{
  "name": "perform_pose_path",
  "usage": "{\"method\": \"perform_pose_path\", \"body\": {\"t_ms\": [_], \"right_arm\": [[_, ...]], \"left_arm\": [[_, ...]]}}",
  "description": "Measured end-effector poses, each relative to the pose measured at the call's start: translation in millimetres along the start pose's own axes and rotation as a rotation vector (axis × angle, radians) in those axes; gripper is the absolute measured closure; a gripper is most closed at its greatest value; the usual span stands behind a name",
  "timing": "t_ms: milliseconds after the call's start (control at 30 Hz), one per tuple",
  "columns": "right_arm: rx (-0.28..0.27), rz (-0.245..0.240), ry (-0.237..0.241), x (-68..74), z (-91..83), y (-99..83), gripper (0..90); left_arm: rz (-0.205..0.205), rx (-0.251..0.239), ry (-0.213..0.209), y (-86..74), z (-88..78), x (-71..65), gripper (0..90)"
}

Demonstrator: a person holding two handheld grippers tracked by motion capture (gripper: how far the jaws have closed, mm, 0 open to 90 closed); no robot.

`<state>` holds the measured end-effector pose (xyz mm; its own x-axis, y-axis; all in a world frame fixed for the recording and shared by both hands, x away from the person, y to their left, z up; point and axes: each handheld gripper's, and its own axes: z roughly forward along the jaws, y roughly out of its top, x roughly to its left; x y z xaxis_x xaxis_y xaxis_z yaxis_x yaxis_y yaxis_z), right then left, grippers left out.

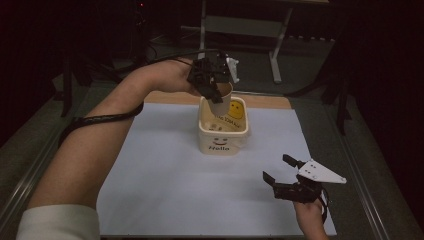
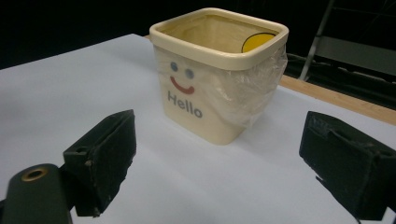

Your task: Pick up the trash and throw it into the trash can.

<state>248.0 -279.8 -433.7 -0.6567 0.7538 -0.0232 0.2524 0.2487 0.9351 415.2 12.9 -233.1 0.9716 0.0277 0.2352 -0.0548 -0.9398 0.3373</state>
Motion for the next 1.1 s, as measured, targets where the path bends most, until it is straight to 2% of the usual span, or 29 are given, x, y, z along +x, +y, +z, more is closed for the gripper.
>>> {"method": "perform_pose_path", "body": {"t_ms": [167,300,333,367,400,433,500,600,867,1100], "right_arm": [[0.004,0.001,-0.002,-0.4,0.3,-0.4,10.9],[0.009,0.004,0.002,-0.7,0.8,-0.8,10.9],[0.01,0.004,0.002,-0.8,1.0,-1.0,10.9],[0.012,0.005,0.003,-0.8,1.2,-1.0,10.9],[0.012,0.005,0.004,-0.9,1.2,-1.0,10.9],[0.012,0.004,0.004,-0.8,1.1,-0.9,10.9],[0.012,0.005,0.005,-0.9,1.1,-0.9,10.9],[0.015,0.007,0.006,-1.1,1.4,-1.0,10.9],[0.017,0.004,0.006,-0.1,2.1,-0.7,10.9],[0.023,0.003,0.008,0.5,2.6,-0.5,10.9]], "left_arm": [[-0.022,0.003,0.008,4.7,5.0,10.7,88.6],[0.006,0.013,0.034,6.5,8.7,16.1,88.5],[0.002,0.007,0.028,6.5,9.4,17.8,88.3],[-0.005,-0.003,0.034,6.5,9.6,19.6,86.3],[-0.03,-0.013,0.032,6.5,9.2,21.5,77.6],[-0.051,-0.02,0.015,6.1,8.6,23.2,73.9],[-0.071,-0.028,0.01,5.7,7.5,22.6,64.2],[-0.08,-0.039,0.0,3.6,4.9,20.0,58.4],[-0.094,-0.061,-0.003,-9.3,-2.7,7.8,52.6],[-0.129,-0.092,-0.006,-32.3,-12.1,-4.0,45.3]]}}
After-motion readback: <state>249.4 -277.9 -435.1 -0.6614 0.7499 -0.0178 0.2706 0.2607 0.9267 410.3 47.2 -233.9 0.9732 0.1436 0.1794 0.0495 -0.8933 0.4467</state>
